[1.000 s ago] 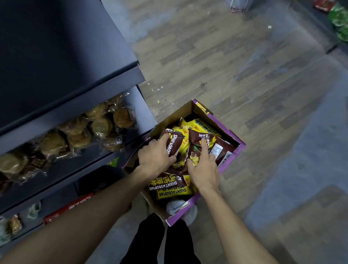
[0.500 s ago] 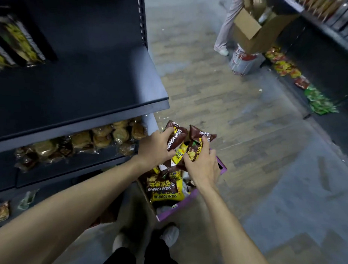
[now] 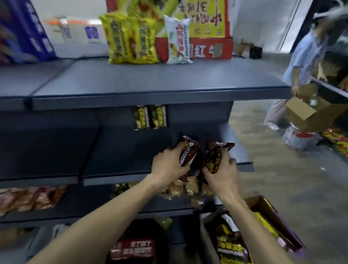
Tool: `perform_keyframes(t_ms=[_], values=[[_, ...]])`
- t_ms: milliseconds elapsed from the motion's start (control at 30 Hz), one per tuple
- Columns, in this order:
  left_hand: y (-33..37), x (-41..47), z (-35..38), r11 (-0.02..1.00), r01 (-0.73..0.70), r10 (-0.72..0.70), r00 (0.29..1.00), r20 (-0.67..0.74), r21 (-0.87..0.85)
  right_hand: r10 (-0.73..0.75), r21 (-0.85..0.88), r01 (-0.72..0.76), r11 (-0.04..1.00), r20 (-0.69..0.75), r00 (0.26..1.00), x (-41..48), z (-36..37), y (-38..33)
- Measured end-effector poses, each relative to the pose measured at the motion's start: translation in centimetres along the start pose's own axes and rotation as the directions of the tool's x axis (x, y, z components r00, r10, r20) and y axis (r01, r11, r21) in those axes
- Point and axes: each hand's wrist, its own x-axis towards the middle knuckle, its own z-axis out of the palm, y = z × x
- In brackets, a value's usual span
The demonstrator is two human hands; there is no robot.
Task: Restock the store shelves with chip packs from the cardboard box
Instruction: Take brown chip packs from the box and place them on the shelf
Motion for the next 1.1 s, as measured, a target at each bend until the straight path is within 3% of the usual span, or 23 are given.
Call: perform_keyframes(t_ms=[200, 400, 600, 933, 1100], values=[[-8.7, -1.6, -5.3, 0.990, 0.142, -0.143, 0.985, -0.093, -0.017, -0.134, -0.093, 0.134, 0.987, 0.013, 0.991, -2.1, 3.0, -9.8], [-12.3, -0.3, -6.3, 0.980, 0.198, -0.201, 0.967, -0.159, -0.035, -0.235, -0.152, 0.234, 0.960, 0.013, 0.972, -0.9, 4.7, -14.2], [-14.1, 4.5, -3.9, 0.969, 0.234, -0.247, 0.937, -0.247, -0.083, -0.290, -0.124, 0.293, 0.948, 0.047, 0.956, 4.7, 8.1, -16.1], [-19.1, 13.7, 3.5, 0.969, 0.227, -0.249, 0.886, -0.392, -0.101, -0.411, -0.160, 0.392, 0.906, -0.113, 0.905, 15.6, 19.8, -15.4], [-20.7, 17.3, 4.3, 0.972, 0.208, -0.235, 0.842, -0.486, -0.111, -0.471, -0.199, 0.434, 0.879, -0.217, 0.855, 18.9, 21.8, -15.8]])
